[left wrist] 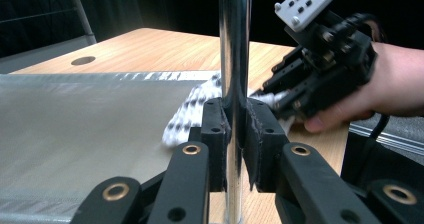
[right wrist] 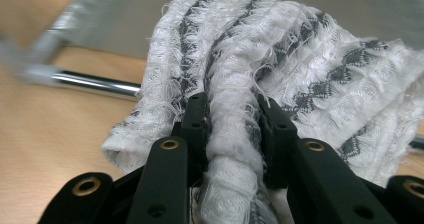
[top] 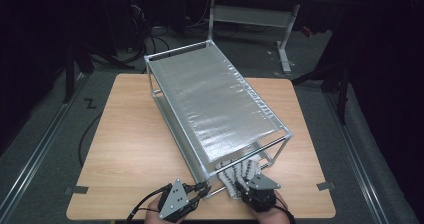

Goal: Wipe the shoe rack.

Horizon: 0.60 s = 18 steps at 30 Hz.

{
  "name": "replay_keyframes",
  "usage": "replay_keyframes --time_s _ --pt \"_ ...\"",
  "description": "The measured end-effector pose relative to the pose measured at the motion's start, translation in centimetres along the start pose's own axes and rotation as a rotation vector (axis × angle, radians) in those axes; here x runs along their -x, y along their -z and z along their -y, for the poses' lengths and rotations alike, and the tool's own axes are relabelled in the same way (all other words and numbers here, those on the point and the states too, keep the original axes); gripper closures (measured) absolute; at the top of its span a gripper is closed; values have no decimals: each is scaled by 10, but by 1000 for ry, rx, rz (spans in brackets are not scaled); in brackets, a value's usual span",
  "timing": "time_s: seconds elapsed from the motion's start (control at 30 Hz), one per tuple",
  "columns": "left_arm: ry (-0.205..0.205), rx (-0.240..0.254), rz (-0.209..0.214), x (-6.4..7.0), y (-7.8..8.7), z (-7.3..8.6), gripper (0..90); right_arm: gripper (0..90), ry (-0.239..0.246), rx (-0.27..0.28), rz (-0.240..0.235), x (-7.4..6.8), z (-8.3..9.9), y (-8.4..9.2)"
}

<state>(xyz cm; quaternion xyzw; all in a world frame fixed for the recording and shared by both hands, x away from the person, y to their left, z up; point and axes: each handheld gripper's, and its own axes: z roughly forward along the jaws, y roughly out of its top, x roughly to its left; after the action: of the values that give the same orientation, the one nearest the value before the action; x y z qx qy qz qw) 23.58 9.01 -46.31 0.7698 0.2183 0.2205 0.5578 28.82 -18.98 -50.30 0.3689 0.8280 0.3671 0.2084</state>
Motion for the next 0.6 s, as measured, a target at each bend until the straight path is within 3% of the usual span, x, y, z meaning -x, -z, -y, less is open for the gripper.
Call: replay_keyframes --time_s 0.17,0.43,0.6 --pt "1 0 1 0 0 0 800 701 -73 -7 84 31 7 5" --pt "4 0 2 0 0 0 801 677 -119 -10 164 53 13 9" --pt "6 0 3 0 0 0 800 510 -151 -16 176 58 14 8"
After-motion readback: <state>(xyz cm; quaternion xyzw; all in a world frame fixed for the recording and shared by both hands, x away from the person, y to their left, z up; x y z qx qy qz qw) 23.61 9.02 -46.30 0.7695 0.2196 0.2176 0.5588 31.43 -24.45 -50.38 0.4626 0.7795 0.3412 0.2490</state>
